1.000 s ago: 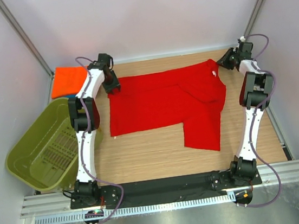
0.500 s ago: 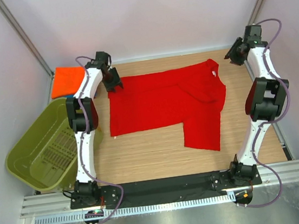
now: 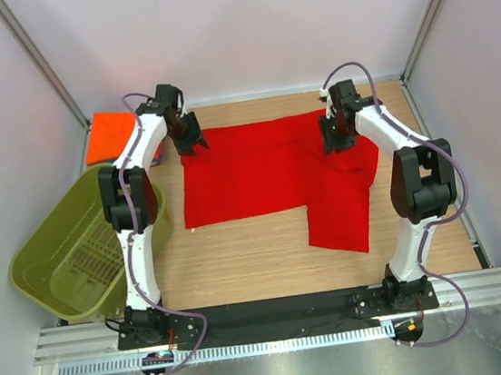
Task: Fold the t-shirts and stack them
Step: Fold the tshirt
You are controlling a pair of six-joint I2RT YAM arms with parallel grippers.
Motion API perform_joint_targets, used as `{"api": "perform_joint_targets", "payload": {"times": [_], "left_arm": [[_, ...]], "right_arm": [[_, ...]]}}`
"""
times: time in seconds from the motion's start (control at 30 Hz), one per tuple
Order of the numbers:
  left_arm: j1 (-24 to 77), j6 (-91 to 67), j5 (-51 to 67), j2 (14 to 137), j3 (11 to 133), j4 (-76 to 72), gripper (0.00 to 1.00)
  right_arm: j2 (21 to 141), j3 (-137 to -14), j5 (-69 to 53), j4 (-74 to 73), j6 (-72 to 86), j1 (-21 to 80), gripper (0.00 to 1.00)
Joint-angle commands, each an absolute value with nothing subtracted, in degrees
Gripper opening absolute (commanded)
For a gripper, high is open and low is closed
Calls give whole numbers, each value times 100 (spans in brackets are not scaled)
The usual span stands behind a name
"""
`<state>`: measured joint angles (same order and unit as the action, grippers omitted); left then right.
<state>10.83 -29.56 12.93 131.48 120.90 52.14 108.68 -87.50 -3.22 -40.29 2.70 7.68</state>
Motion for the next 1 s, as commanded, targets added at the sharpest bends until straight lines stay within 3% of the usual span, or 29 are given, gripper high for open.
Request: {"api": "perform_joint_targets", "payload": {"times": [0.0,0.47,0.63,0.97], "left_arm": [[1090,-2848,1292,12595,11866,5309,49],[1090,-2716,1213,12314,11707,5624,49],[1090,-2584,1116,12173,11629,5757,49],[1090,-2663,1362,11900,11276,5519,49]], "right_arm": [[10802,-8719,385,-4140,-465,1018,42],[11197,-8534,721,-3999,-712,1160,40],[11206,-8482,343,-3833,-624,1178,25],[11452,-8596,335,-3797,-598,1187,26]]}}
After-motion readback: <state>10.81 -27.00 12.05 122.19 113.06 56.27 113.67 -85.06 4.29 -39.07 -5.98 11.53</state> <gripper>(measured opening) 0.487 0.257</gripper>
